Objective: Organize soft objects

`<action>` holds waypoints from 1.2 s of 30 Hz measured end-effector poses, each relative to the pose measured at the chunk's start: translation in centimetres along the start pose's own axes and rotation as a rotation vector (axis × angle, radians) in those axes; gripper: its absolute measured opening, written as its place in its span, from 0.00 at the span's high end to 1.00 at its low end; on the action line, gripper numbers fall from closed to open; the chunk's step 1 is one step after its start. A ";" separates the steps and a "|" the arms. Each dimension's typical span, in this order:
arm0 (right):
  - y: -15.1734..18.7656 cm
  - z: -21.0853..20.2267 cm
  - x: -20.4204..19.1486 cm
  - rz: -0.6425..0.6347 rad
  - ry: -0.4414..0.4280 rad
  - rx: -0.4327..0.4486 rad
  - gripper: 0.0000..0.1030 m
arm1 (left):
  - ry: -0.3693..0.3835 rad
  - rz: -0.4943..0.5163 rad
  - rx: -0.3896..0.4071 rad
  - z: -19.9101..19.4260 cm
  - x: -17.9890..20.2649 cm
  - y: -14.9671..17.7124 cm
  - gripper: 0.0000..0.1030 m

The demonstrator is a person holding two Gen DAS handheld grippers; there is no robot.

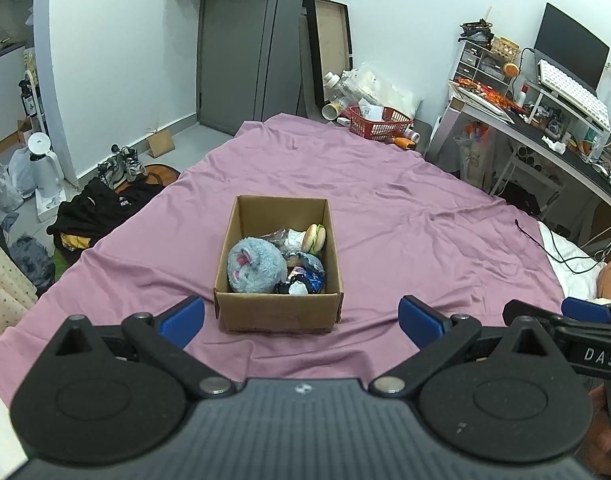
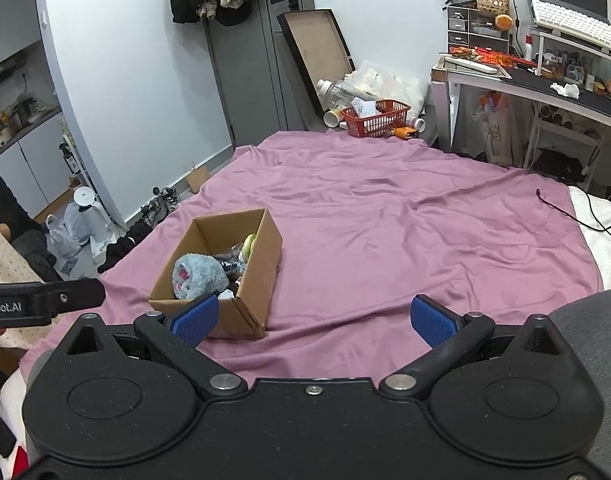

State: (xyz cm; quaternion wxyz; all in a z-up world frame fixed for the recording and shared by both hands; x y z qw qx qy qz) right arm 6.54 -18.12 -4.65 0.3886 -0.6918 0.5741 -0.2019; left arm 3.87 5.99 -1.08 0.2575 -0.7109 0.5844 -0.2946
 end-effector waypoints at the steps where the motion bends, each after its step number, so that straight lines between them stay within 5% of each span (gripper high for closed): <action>1: 0.0 0.0 0.1 0.001 -0.002 0.001 0.00 | 0.002 0.000 0.001 0.0 0.0 0.0 0.01; 36: -0.3 -0.6 -0.5 -0.011 0.024 0.021 0.00 | 0.018 0.010 0.016 -0.8 0.6 -0.2 0.01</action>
Point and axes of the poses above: each gripper's, at about its wrist camera, not at the fingertips, and z roughly the way its jaws point, x to its right, y to its underside, the point moved 2 cm from there along z, roughly the way its jaws point, and after that the axes turned 2 degrees about -y, right-handed, at the moved point
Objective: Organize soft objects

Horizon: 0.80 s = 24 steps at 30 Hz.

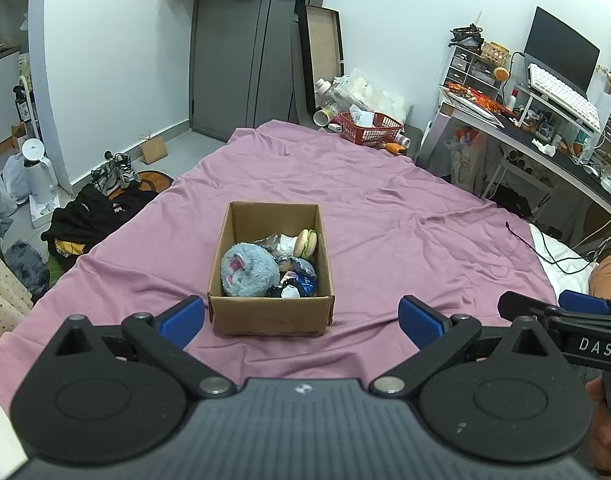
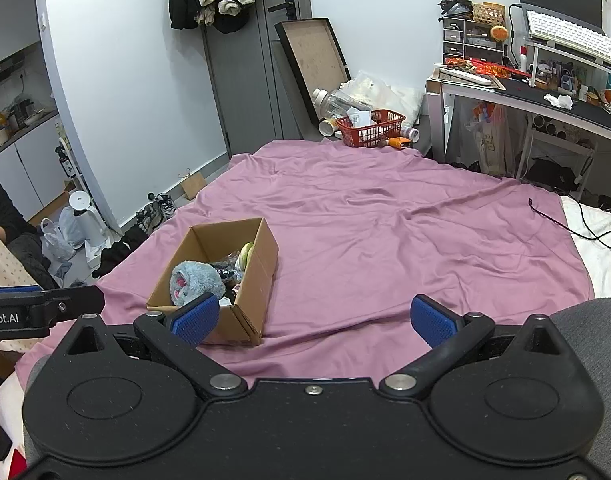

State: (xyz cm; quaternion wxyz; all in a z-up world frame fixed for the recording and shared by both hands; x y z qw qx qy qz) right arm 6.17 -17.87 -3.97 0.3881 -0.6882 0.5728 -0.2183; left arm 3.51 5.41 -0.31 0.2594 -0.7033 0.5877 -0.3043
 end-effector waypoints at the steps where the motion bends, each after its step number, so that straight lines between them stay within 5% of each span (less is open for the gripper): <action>1: 0.0 0.0 0.0 0.000 0.000 0.000 0.00 | 0.001 0.000 0.001 0.0 0.0 0.0 0.01; 24: 0.2 0.0 -0.2 -0.004 -0.005 -0.008 0.00 | 0.005 0.001 0.004 -0.3 0.3 0.5 0.01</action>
Point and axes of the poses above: each gripper's, at about its wrist camera, not at the fingertips, and z roughly the way its jaws point, x to its right, y to its underside, the point moved 2 cm from there along z, roughly the way its jaws point, and after that the axes turned 2 degrees about -y, right-handed, at the moved point
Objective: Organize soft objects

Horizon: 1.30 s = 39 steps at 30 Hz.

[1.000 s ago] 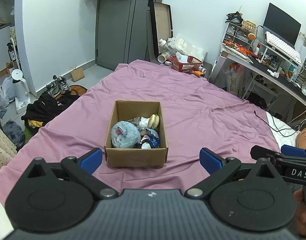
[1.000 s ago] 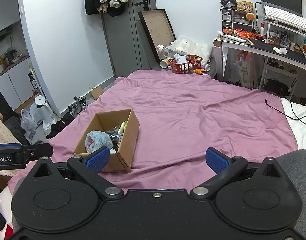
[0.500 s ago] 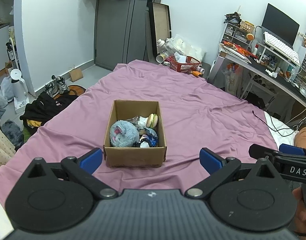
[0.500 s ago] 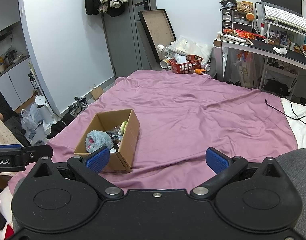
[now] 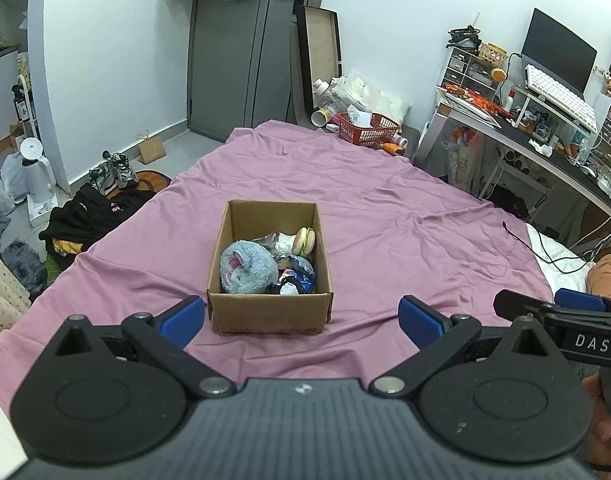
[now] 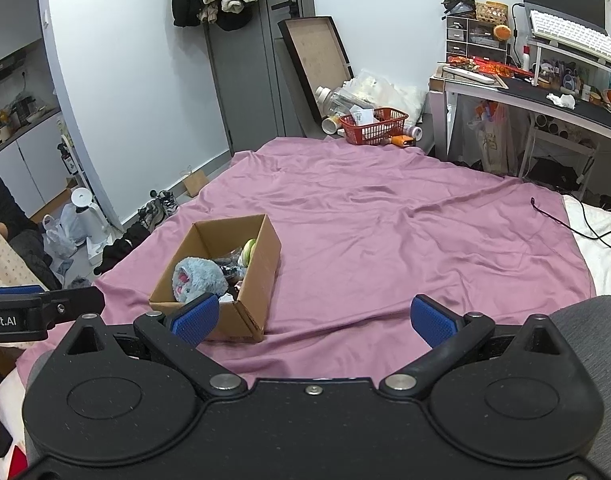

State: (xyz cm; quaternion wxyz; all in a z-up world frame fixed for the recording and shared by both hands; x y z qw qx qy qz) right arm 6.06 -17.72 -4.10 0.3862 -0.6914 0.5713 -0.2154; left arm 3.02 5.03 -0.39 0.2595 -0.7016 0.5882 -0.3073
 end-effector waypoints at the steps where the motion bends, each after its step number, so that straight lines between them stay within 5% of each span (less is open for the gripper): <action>1: 0.0 0.0 0.0 -0.001 0.000 0.000 0.00 | 0.001 0.001 0.001 -0.1 0.1 0.0 0.01; 39: 0.2 0.0 0.0 -0.010 0.009 0.001 0.00 | 0.015 0.015 0.005 -0.3 0.1 0.5 0.01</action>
Point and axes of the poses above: each gripper's, at about its wrist camera, not at the fingertips, and z roughly the way its jaws point, x to its right, y to its underside, the point moved 2 cm from there along z, roughly the way its jaws point, and after that the axes turned 2 degrees about -y, right-handed, at the moved point
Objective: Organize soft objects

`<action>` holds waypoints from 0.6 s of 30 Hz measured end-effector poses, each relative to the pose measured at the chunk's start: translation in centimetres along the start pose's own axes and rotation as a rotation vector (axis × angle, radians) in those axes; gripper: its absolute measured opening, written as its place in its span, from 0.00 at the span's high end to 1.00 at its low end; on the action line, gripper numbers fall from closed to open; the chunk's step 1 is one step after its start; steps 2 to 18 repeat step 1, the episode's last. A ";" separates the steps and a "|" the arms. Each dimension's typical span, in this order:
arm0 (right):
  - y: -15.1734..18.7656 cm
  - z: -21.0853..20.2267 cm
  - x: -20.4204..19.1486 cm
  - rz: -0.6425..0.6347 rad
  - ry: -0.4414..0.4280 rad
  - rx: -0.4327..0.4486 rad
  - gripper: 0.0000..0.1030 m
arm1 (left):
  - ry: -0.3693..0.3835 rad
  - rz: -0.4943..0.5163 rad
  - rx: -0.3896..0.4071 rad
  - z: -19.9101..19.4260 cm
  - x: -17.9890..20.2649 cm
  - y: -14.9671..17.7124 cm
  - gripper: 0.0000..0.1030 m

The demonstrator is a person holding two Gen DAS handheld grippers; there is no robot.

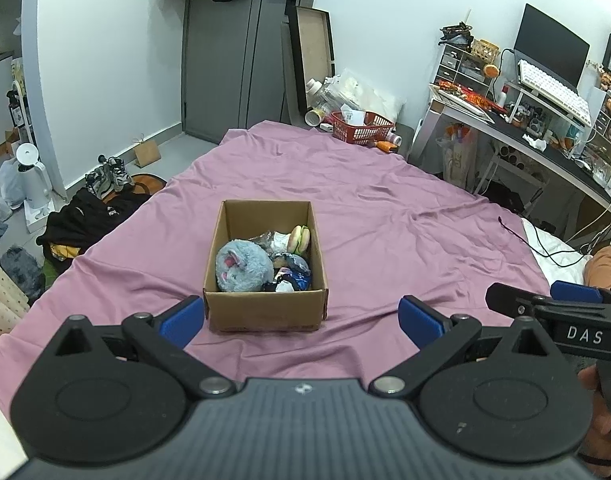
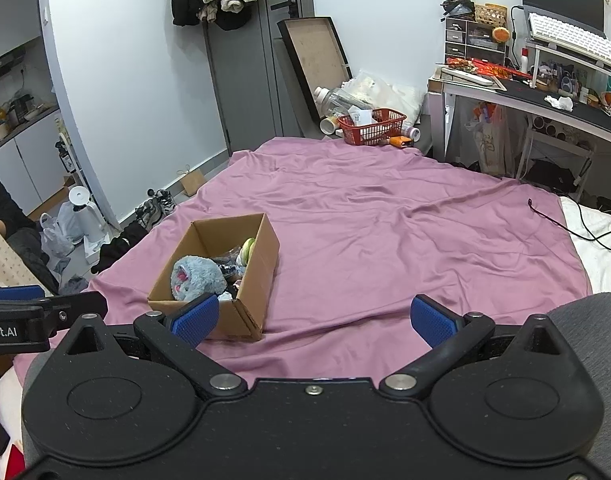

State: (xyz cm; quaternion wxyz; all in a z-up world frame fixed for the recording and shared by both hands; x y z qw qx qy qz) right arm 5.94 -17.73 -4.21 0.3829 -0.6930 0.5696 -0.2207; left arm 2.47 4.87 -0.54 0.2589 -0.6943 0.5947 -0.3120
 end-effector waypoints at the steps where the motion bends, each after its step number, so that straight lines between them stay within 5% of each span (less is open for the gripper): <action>1: 0.0 0.0 0.0 -0.001 -0.001 0.000 0.00 | 0.001 0.000 0.001 0.0 0.0 0.0 0.01; 18: 0.0 0.0 0.0 -0.001 -0.001 0.000 0.00 | 0.001 0.000 0.001 0.0 0.0 0.0 0.01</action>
Point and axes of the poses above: each gripper's, at about its wrist camera, not at the fingertips, and z roughly the way its jaws point, x to its right, y to its underside, the point moved 2 cm from there along z, roughly the way its jaws point, and after that the axes turned 2 degrees about -y, right-handed, at the moved point
